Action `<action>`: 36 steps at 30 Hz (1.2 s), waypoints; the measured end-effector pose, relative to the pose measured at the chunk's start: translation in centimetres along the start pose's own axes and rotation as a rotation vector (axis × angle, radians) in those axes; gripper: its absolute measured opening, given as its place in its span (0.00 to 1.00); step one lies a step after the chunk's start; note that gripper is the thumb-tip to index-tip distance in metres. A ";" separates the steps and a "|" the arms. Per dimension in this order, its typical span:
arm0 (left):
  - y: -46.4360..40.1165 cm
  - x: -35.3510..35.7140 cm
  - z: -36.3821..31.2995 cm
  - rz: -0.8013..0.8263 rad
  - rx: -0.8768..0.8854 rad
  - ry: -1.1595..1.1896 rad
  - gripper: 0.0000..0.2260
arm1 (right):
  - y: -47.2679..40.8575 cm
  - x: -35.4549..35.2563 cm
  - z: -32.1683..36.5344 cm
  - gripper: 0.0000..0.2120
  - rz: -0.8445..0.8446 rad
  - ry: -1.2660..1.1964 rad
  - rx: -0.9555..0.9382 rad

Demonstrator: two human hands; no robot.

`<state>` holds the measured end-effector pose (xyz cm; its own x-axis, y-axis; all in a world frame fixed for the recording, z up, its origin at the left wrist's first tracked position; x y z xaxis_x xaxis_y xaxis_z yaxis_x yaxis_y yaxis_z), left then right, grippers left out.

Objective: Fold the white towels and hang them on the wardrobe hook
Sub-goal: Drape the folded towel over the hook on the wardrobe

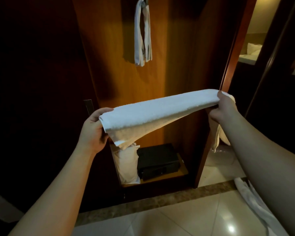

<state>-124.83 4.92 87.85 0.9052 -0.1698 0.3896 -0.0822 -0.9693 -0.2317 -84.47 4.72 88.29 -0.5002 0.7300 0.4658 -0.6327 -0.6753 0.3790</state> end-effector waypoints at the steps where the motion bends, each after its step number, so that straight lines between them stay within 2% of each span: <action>1: 0.1 0.2 0.1 0.029 -0.008 0.046 0.24 | 0.1 0.0 -0.2 0.27 0.004 -0.003 -0.007; 5: 0.7 1.4 0.2 0.131 -0.045 0.219 0.23 | 0.1 -0.2 -0.6 0.26 0.044 -0.098 0.023; 9: 0.5 1.7 -0.3 0.069 -0.008 -0.023 0.16 | -0.4 -1.2 -0.7 0.28 0.036 -0.072 0.016; 11: 0.3 1.4 -0.5 0.093 0.009 -0.142 0.17 | -0.5 -1.6 -0.9 0.28 0.050 -0.067 0.016; 16: 0.0 0.4 -0.9 0.151 0.034 -0.135 0.26 | -0.7 -2.1 -1.4 0.28 0.073 -0.041 -0.010; 19: 0.2 -0.3 -0.3 0.194 0.012 -0.136 0.24 | -0.6 -1.9 -1.5 0.28 0.094 -0.031 -0.003; 23: -0.1 -1.8 1.1 0.147 -0.055 0.008 0.18 | -0.2 -1.4 -1.6 0.27 0.183 -0.055 0.007; 27: -0.2 -1.9 3.9 -0.028 -0.181 0.169 0.12 | 0.8 -0.2 -2.0 0.29 0.252 -0.118 0.025; 31: -0.4 -2.5 7.7 -0.069 -0.357 0.067 0.16 | 1.9 1.1 -1.6 0.31 0.243 -0.199 0.017; 36: -0.3 -2.5 12.2 -0.146 -0.555 -0.034 0.15 | 3.8 3.6 -1.1 0.29 0.285 -0.240 0.027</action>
<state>-122.01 7.83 76.07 0.9356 -0.0301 0.3516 -0.1536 -0.9317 0.3290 -89.36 4.90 90.54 -0.4993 0.4692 0.7283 -0.4705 -0.8528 0.2268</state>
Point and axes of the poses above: each hand's wrist, its own y-axis away from the middle knuckle, its own x-axis out of the palm, z = x × y, the point moved 3 cm from there along -y, towards the middle knuckle, and after that the axes turned 7 degrees about y, right-handed, at the moved point
